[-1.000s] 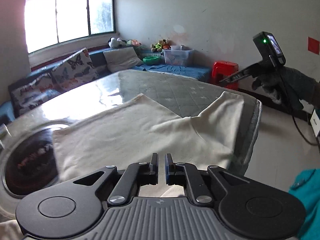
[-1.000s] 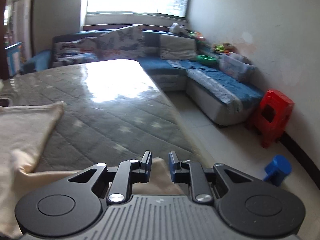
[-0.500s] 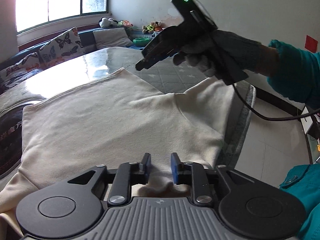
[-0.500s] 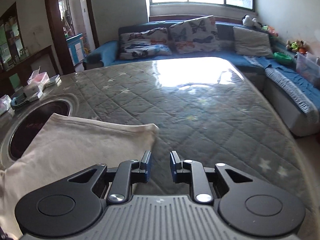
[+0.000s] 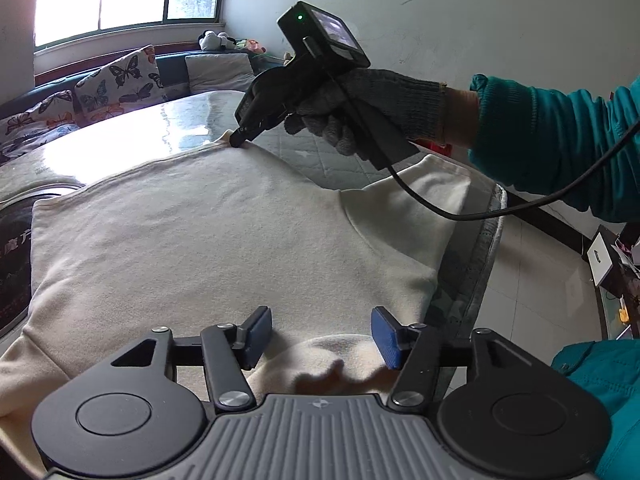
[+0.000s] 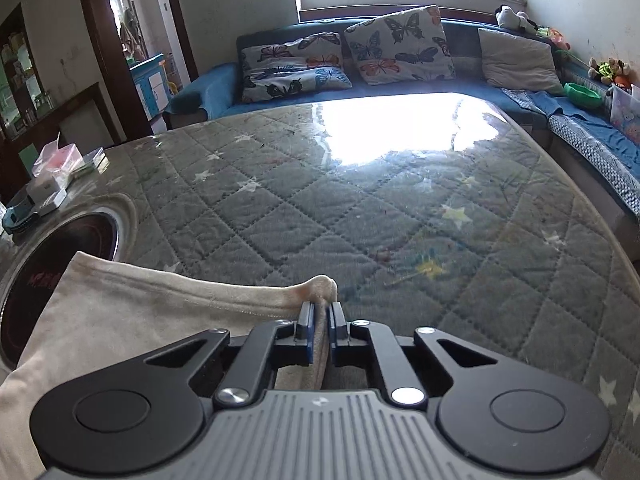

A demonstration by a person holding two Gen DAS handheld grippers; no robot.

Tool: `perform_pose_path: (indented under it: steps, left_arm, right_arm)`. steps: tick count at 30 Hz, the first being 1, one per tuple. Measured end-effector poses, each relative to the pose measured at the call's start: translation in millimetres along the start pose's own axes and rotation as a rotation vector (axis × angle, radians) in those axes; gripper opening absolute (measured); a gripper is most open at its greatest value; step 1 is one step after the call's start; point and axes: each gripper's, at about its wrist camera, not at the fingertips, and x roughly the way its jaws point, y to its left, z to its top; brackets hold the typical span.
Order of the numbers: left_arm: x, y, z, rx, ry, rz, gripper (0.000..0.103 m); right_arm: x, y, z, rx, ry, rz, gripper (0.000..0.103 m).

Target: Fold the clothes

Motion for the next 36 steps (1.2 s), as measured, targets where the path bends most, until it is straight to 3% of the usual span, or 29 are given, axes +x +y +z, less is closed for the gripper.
perform_pose_path:
  steps: [8, 12, 17, 22, 28, 32, 36]
  left_arm:
    - [8.9, 7.4, 9.4, -0.034, -0.003, 0.005, 0.063]
    - [-5.8, 13.6, 2.5, -0.073, -0.011, 0.061, 0.065]
    - [-24.3, 21.4, -6.3, -0.121, -0.020, 0.133, 0.066]
    - [-42.8, 29.2, -15.1, -0.170, -0.029, 0.204, 0.070]
    - [-76.4, 48.4, -27.4, -0.282, -0.062, 0.359, 0.073]
    - [-98.9, 61.3, -35.7, -0.357, -0.084, 0.462, 0.073]
    - [-121.4, 74.1, -43.9, -0.431, -0.106, 0.565, 0.073]
  right_arm:
    - [26.4, 7.7, 23.2, -0.043, -0.008, -0.027, 0.005]
    - [34.7, 14.7, 33.1, -0.088, -0.007, -0.049, 0.009]
    - [19.3, 46.1, 33.1, -0.243, -0.052, -0.068, 0.013]
    - [10.9, 87.5, 32.7, -0.313, -0.037, 0.066, 0.013]
    - [23.7, 162.1, 25.4, -0.410, 0.023, 0.253, 0.013]
    - [37.5, 202.6, 18.8, -0.457, 0.050, 0.313, 0.013]
    - [51.1, 227.2, 15.3, -0.490, 0.072, 0.320, 0.015]
